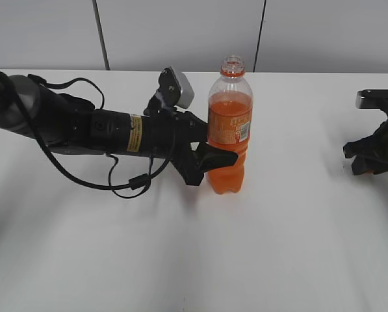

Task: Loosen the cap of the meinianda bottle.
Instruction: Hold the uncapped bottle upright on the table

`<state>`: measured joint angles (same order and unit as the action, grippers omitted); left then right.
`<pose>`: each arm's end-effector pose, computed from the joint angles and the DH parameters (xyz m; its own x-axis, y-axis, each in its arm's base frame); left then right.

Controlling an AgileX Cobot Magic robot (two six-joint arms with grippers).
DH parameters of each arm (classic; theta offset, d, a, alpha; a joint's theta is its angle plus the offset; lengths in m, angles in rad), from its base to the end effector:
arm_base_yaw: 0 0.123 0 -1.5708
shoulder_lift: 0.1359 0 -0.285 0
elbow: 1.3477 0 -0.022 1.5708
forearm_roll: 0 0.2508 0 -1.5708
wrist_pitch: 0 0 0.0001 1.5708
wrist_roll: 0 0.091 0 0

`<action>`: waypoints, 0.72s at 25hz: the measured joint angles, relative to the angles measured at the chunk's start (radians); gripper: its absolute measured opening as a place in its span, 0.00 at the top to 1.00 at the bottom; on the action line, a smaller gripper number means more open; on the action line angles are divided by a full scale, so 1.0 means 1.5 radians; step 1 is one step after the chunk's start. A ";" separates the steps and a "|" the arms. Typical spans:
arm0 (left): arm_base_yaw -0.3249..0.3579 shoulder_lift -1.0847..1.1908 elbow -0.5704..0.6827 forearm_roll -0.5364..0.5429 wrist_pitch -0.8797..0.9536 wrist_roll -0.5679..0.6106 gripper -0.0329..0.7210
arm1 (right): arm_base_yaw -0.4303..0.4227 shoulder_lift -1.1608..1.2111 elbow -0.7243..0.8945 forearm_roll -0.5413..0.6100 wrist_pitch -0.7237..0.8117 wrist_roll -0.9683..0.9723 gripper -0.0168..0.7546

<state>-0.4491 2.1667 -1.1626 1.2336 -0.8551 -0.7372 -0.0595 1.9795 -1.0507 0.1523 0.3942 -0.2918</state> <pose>0.3456 -0.2384 0.1157 -0.1599 0.3391 -0.9271 0.9602 0.2712 -0.0664 0.3610 -0.0162 0.1087 -0.9367 -0.0947 -0.3371 -0.1021 0.9948 0.0043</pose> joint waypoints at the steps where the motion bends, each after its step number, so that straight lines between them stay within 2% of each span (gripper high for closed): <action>1: 0.000 0.000 0.000 0.000 0.000 0.000 0.42 | 0.000 0.000 0.000 0.000 -0.001 0.000 0.63; 6: 0.000 0.000 0.000 0.001 0.000 0.000 0.42 | 0.000 0.000 0.000 0.000 -0.001 -0.008 0.60; 13: 0.000 0.000 0.000 0.008 -0.001 0.000 0.42 | 0.000 0.000 0.000 0.000 -0.001 -0.012 0.32; 16: 0.000 0.000 0.000 0.015 -0.002 0.000 0.42 | 0.000 0.000 0.000 0.000 0.000 -0.013 0.28; 18: 0.000 0.000 0.000 0.017 -0.002 0.000 0.38 | 0.000 0.000 0.000 0.000 0.001 -0.012 0.27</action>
<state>-0.4491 2.1667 -1.1626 1.2588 -0.8581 -0.7372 -0.0595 1.9798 -1.0507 0.1523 0.3964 -0.3105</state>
